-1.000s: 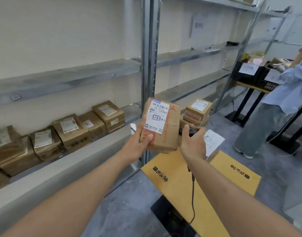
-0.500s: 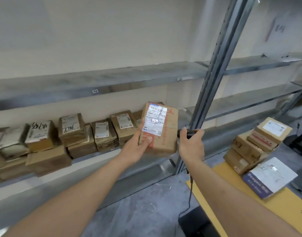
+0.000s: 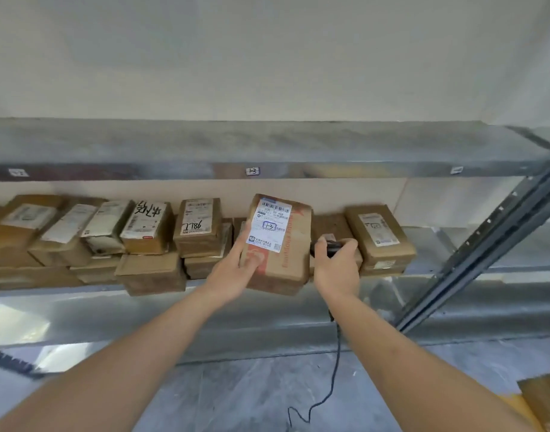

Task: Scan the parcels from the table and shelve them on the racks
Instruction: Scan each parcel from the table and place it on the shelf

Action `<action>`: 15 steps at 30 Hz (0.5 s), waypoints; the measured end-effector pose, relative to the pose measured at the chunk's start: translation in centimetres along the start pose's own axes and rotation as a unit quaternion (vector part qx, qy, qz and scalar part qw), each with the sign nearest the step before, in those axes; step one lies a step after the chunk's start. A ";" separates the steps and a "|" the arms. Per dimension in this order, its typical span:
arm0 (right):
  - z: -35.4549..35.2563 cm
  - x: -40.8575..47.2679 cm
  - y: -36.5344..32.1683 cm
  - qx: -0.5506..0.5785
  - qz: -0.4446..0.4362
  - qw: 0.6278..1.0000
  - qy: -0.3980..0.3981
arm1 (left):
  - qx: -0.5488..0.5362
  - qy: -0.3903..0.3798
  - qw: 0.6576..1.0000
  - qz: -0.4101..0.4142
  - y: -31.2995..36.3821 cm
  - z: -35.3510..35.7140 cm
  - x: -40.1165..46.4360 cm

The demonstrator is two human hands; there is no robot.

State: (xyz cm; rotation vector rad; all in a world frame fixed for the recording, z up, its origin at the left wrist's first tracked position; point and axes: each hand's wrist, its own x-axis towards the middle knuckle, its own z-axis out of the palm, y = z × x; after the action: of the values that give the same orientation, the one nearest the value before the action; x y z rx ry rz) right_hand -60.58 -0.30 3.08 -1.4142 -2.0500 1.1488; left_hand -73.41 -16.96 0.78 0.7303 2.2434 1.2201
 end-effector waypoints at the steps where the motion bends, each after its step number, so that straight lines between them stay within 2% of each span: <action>1: 0.9 1.0 -0.2 -0.003 -0.006 1.000 -0.016 | 0.000 0.006 1.000 -0.009 -0.4 -0.3 0.7; 5: 4.7 4.4 -0.5 -0.008 -0.035 0.997 -0.066 | -0.007 0.050 0.996 -0.075 -1.5 -0.9 2.7; 9: 6.9 6.7 -1.4 -0.007 -0.054 0.994 -0.092 | -0.027 0.108 0.989 -0.094 -1.3 -0.8 4.1; 13: 8.3 7.9 -1.9 -0.001 -0.073 0.990 -0.120 | 0.131 0.204 0.968 -0.067 -2.1 0.3 4.6; 15: 8.7 8.1 -1.8 0.012 -0.071 0.988 -0.133 | 0.207 0.215 0.952 -0.068 -2.9 1.0 4.8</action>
State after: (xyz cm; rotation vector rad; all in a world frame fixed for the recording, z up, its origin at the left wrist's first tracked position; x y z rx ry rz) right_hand -71.07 3.31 -1.61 -1.1311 -2.2657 1.3575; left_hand -76.98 -14.55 -2.95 0.4689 2.9109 0.9127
